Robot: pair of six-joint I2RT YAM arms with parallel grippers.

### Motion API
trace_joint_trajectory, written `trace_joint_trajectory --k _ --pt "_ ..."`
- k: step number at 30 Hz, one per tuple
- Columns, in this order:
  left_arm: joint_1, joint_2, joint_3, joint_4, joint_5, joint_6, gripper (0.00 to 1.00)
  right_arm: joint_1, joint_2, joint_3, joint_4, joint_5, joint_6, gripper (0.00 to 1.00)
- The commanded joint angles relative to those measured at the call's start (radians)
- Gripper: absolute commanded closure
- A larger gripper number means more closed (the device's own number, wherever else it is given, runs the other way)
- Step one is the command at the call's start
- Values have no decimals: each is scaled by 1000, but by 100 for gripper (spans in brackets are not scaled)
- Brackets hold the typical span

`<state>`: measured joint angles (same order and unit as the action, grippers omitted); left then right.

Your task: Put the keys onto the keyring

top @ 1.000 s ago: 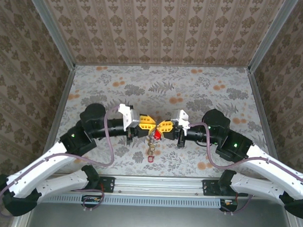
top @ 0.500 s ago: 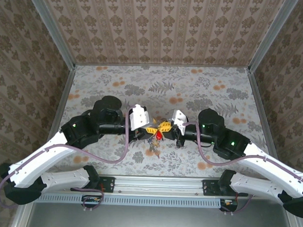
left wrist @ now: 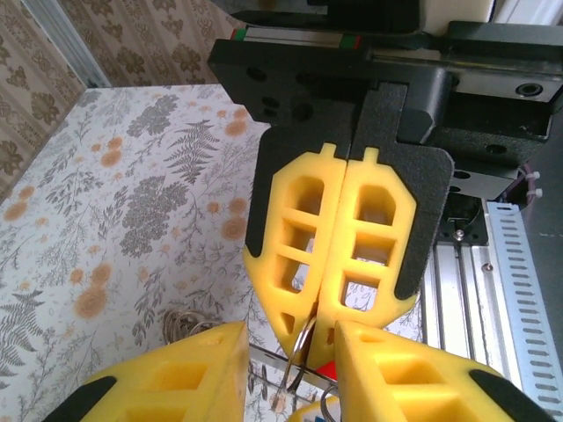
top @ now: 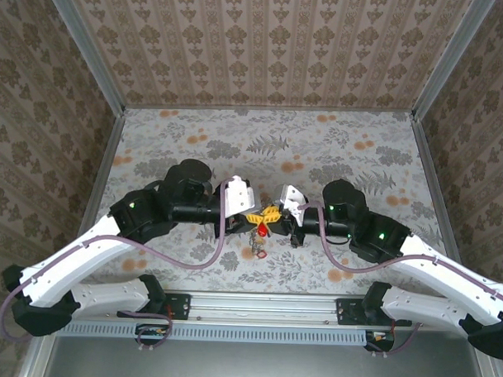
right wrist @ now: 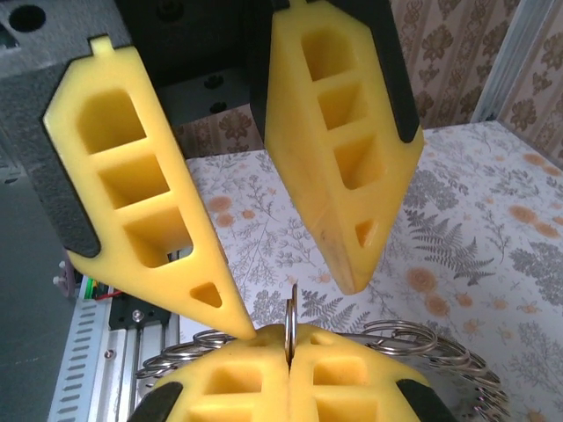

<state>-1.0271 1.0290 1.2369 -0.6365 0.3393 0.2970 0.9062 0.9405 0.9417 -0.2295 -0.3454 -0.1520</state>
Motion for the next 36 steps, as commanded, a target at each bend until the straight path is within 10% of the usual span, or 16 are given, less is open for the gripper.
trace_joint_trajectory --k 1,23,36 --pt "-8 9 13 -45 -8 34 68 7 -10 46 33 -34 -7 100" --pt "-14 1 -14 -42 33 62 100 34 -56 0 79 -35 -60 100" --pt "16 -188 -211 359 193 -83 100 40 -57 -29 135 -97 -27 84"
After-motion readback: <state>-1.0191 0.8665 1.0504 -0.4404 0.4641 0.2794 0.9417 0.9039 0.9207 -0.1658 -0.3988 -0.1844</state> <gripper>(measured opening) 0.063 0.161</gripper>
